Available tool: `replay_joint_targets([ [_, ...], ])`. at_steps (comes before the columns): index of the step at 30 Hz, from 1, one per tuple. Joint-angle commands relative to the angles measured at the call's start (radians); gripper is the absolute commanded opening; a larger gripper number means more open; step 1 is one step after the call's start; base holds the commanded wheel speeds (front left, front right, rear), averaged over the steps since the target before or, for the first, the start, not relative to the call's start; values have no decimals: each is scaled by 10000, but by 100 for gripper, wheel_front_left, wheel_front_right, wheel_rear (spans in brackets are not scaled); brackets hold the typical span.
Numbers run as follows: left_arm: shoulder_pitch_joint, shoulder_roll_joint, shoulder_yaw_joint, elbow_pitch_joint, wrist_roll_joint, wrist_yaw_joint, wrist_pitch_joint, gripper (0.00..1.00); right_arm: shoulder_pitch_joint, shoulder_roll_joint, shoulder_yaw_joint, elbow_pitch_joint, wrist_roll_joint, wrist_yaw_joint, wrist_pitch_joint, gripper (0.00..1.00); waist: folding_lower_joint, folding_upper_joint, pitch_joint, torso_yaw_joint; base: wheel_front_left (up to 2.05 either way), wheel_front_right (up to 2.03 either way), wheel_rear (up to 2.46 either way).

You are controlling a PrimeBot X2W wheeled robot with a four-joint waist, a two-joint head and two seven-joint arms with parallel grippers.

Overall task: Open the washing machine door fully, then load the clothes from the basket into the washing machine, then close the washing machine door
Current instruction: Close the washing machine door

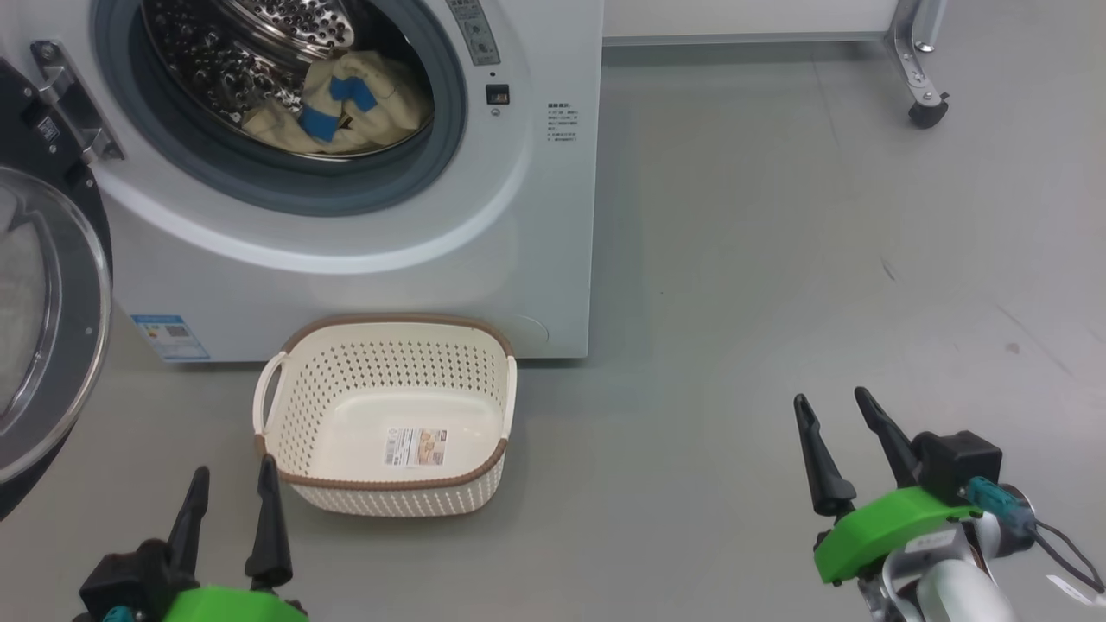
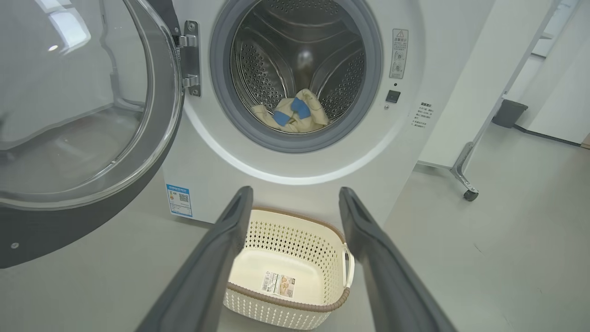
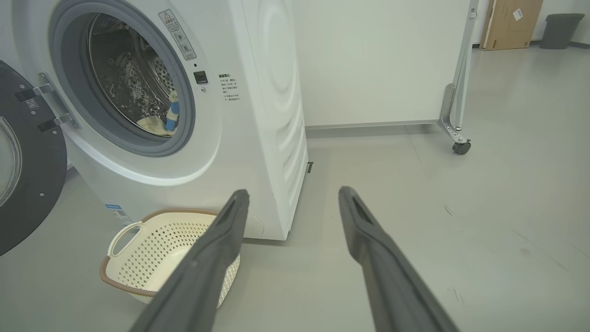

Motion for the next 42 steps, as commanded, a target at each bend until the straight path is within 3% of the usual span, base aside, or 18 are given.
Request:
replay_joint_targets([
  [1, -491, 115, 386, -270, 72, -34, -109, 100, -370, -13, 205, -271, 58, 4, -86, 100, 0, 0, 6, 10, -125, 125, 0],
  [42, -426, 38, 510, -293, 244, -34, -109, 100, -379, -12, 306, -147, 86, 4, -96, 100, 0, 0, -89, 8, -12, 12, 0],
])
